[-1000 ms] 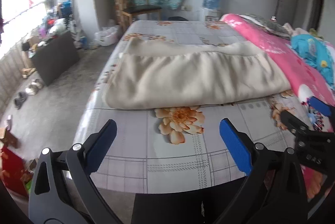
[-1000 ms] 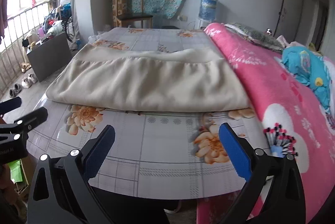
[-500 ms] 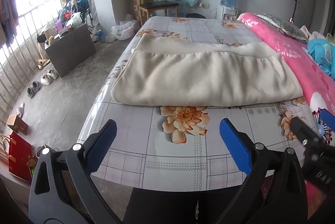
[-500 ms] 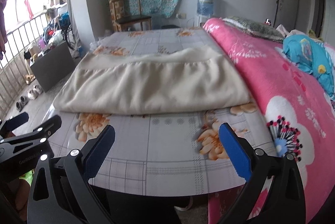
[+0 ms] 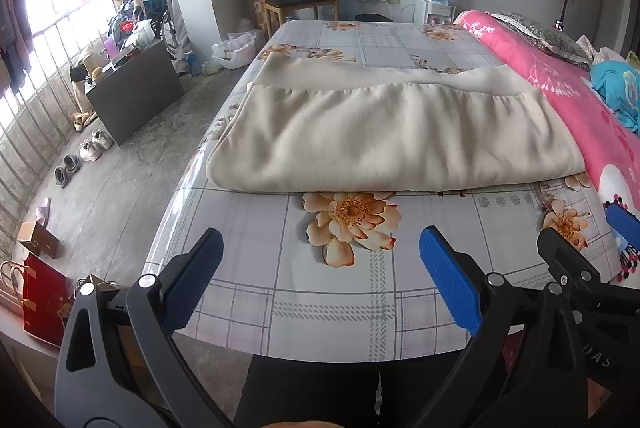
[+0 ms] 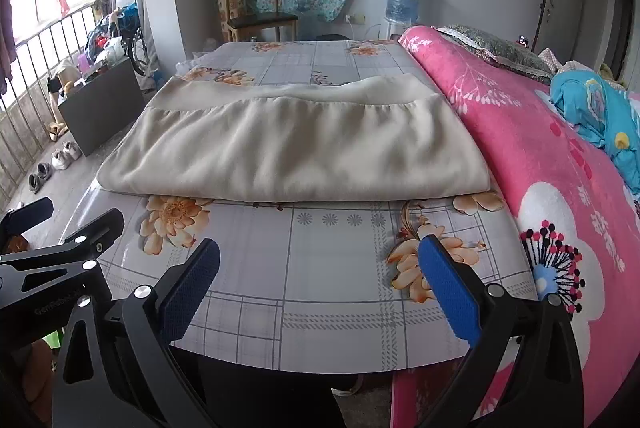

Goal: Fold large clothes

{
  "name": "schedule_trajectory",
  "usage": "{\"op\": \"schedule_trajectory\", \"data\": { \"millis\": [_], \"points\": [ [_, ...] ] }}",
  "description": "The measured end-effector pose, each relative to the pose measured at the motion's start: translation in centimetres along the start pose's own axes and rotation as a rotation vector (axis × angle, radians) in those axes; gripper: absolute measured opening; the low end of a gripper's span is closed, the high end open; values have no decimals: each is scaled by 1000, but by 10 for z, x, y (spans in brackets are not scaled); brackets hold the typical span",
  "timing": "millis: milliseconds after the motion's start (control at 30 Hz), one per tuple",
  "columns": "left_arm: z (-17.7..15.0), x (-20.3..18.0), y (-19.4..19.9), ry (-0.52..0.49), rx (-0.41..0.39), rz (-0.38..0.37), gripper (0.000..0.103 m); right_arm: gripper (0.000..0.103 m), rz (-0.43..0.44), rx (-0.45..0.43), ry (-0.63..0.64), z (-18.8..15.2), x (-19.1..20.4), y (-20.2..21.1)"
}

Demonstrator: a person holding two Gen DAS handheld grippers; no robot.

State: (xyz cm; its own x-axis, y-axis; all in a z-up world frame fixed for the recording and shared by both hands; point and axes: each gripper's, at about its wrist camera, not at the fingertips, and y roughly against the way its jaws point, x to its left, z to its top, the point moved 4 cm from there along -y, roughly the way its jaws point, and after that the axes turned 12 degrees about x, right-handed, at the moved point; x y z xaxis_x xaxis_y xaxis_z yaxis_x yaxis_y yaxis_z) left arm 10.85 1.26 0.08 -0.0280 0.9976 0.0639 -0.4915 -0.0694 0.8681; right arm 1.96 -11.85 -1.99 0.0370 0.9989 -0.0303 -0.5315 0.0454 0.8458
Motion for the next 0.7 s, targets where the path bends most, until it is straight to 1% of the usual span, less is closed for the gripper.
{"op": "schedule_trajectory", "data": {
  "millis": [700],
  "points": [
    [-1,-5,-2,-10,15,-18,95,97,-19,8,-18,0,-8,1]
  ]
}}
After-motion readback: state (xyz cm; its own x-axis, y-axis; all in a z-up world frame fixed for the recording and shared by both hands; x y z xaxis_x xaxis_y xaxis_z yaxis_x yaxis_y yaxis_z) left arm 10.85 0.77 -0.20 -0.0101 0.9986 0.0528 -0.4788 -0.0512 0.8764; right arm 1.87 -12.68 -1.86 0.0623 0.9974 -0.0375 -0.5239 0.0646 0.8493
